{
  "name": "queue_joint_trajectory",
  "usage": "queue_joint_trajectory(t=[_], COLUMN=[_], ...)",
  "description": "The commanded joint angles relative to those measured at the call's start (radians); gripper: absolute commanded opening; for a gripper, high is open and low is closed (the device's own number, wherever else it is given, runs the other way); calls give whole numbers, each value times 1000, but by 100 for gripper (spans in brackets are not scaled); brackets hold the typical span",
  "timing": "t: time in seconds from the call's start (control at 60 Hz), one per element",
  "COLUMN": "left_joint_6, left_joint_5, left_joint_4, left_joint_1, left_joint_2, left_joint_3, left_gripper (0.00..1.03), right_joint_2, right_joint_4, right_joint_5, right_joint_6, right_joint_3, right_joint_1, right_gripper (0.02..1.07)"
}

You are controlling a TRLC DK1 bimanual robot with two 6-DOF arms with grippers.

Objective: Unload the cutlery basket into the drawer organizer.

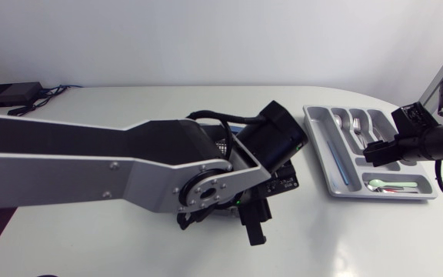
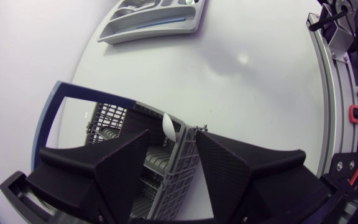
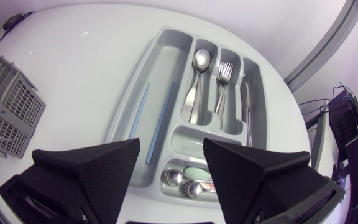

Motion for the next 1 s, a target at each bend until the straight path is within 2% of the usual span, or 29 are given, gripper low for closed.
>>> queue_joint_trajectory(t=[0.0, 0.167, 0.417, 0.5, 0.983], left_joint_6=[-23, -32, -38, -38, -56], left_joint_5=[-9, -9, -9, -10, -10], left_joint_4=[-4, -4, -2, -2, -2], left_joint_1=[-6, 5, 11, 14, 38], left_joint_2=[26, 40, 63, 69, 51], left_joint_3=[35, 57, 61, 64, 75], left_gripper=[48, 42, 42, 38, 36], right_joint_2=[-31, -56, -123, -169, -232], right_joint_4=[7, 7, -2, -16, -24], right_joint_5=[0, 6, 5, 3, 14], right_joint_6=[21, 24, 21, 26, 38], right_joint_3=[-39, -59, -97, -115, -169], right_joint_1=[21, 37, 80, 116, 200], right_gripper=[77, 77, 77, 77, 77])
